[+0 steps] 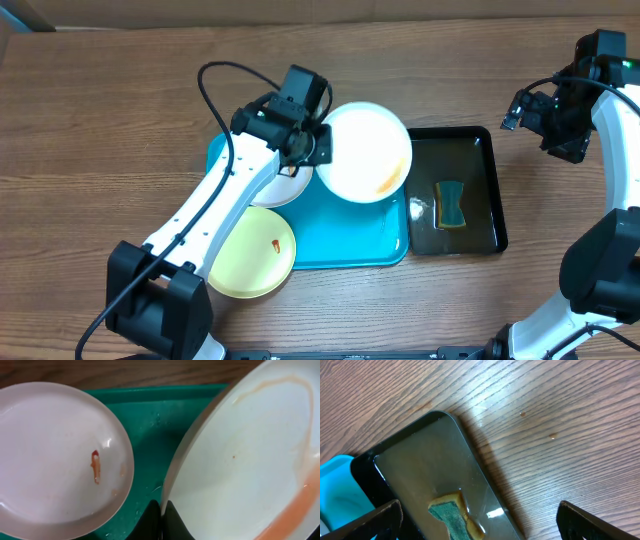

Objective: Clean dirty plates on tray and stack at the side

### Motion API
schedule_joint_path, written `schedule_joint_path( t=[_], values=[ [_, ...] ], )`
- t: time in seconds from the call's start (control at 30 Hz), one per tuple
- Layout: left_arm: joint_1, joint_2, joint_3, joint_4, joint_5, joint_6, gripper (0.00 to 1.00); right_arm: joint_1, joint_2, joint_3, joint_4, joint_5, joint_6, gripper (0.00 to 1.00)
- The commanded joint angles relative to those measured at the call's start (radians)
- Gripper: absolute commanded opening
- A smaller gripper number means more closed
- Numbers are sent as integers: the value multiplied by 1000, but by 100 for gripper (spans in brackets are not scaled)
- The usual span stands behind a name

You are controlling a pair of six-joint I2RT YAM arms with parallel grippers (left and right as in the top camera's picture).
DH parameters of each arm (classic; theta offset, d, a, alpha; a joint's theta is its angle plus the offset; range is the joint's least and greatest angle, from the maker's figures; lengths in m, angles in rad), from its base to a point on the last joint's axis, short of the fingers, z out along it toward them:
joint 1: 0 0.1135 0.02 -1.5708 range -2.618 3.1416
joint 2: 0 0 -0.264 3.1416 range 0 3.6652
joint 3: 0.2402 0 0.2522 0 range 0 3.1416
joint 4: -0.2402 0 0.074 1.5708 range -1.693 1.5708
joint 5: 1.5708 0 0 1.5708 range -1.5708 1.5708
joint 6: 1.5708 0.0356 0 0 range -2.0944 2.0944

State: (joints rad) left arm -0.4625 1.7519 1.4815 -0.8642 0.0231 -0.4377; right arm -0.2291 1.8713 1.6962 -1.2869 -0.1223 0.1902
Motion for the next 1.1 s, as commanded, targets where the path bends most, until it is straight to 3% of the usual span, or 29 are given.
schedule_joint_path(
  t=[0.0, 0.27, 0.5, 0.77, 1.07],
  values=[
    [-61, 0, 30, 34, -116, 19, 4, -2, -14, 13, 3, 9, 5, 100],
    [-230, 0, 30, 118, -350, 43, 4, -2, -14, 13, 3, 9, 5, 100],
    [-417, 0, 30, 146, -689, 126, 4, -2, -14, 13, 3, 9, 5, 100],
    [-603, 5, 30, 234, -948, 271, 4, -2, -14, 13, 3, 9, 5, 100],
    [-717, 10, 30, 384, -1111, 552, 4, -2, -14, 13, 3, 9, 5, 100]
  ],
)
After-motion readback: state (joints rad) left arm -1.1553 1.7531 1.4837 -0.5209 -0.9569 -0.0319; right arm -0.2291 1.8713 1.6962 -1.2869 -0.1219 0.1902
